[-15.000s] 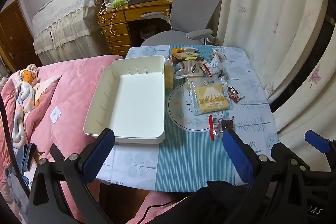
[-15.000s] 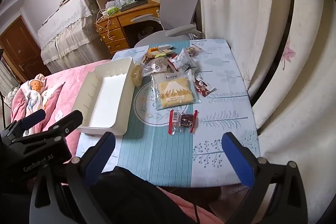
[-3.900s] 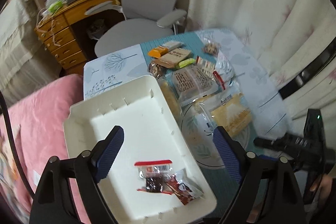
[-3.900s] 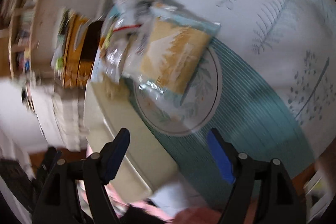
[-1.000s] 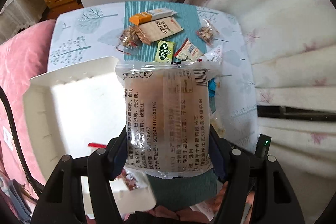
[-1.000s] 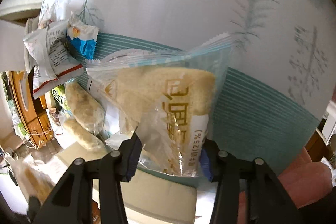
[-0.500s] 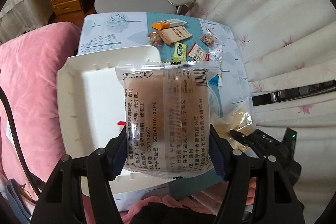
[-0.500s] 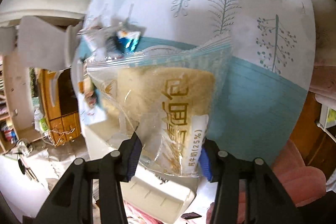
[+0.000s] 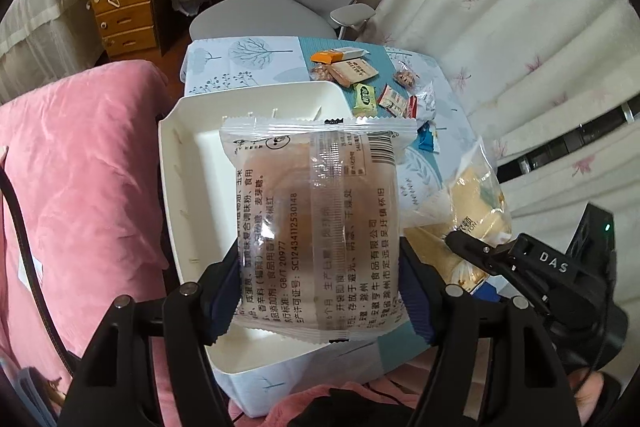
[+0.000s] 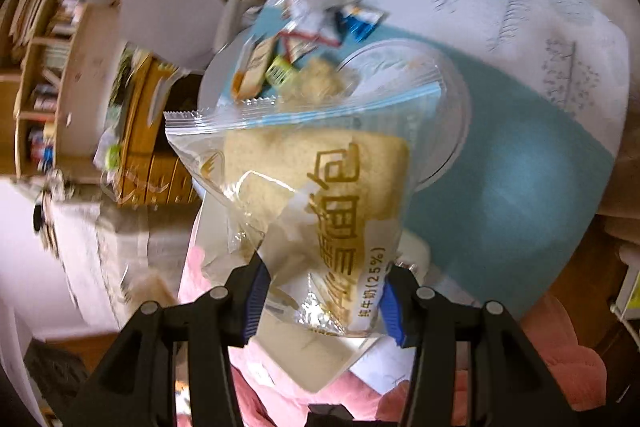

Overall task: Organize snacks
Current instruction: 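Carry both bread bags into the white tray and open both tools, then move both tools back from the tray toward the remaining snacks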

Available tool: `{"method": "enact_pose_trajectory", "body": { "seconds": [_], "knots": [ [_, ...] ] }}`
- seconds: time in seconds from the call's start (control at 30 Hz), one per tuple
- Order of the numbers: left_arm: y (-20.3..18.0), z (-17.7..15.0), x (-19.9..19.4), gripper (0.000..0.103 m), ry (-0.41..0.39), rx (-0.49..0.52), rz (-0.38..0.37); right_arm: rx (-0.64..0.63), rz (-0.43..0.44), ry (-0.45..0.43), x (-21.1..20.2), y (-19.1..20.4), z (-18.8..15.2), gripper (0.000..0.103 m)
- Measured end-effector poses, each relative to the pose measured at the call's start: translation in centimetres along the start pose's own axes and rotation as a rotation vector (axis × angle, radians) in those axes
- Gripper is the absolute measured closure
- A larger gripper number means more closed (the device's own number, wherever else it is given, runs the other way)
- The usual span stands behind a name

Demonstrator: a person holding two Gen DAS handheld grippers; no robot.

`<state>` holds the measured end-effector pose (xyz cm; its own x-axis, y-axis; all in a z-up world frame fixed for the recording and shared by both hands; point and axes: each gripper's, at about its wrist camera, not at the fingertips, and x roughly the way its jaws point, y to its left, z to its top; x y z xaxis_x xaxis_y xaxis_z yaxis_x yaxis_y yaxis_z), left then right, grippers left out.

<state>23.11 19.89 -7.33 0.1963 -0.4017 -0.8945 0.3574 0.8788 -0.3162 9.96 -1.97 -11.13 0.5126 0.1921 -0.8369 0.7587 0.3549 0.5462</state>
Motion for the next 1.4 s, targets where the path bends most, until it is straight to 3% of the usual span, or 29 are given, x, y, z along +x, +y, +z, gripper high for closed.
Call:
{"method": "enact_pose_trajectory", "body": {
  "seconds": [0.2,0.3,0.33,0.37,0.47,0.73,1.03,1.4],
  "knots": [
    [1.6,-2.1,0.6,0.031,0.021,0.038,0.016,-0.043,0.011,0.073,2.0,0.9,-3.4,0.053],
    [2.0,-2.6,0.4,0.025,-0.001,0.048,0.003,-0.008,-0.004,0.112,2.8,0.2,-4.3,0.047],
    [2.0,-2.7,0.2,0.018,-0.012,0.052,-0.002,0.014,-0.001,0.125,2.9,-0.2,-4.5,0.043],
    [1.9,-2.8,0.1,0.017,-0.023,0.058,-0.004,0.042,0.016,0.127,2.8,-0.7,-4.7,0.037],
    [1.4,-2.8,-0.2,0.017,-0.056,0.088,-0.023,0.071,0.020,0.095,1.8,-1.3,-4.8,0.030],
    [-0.3,-3.5,0.6,0.017,-0.041,0.129,-0.044,0.064,-0.027,0.038,0.7,-2.6,-4.6,0.030],
    [-4.1,-3.8,0.6,0.017,-0.107,0.204,-0.094,0.029,-0.123,0.069,1.1,-6.1,-2.6,0.030],
    [-11.6,-2.4,4.2,0.017,-0.085,0.151,-0.077,-0.065,-0.215,0.096,-0.6,-9.4,3.8,0.030]
  ]
}}
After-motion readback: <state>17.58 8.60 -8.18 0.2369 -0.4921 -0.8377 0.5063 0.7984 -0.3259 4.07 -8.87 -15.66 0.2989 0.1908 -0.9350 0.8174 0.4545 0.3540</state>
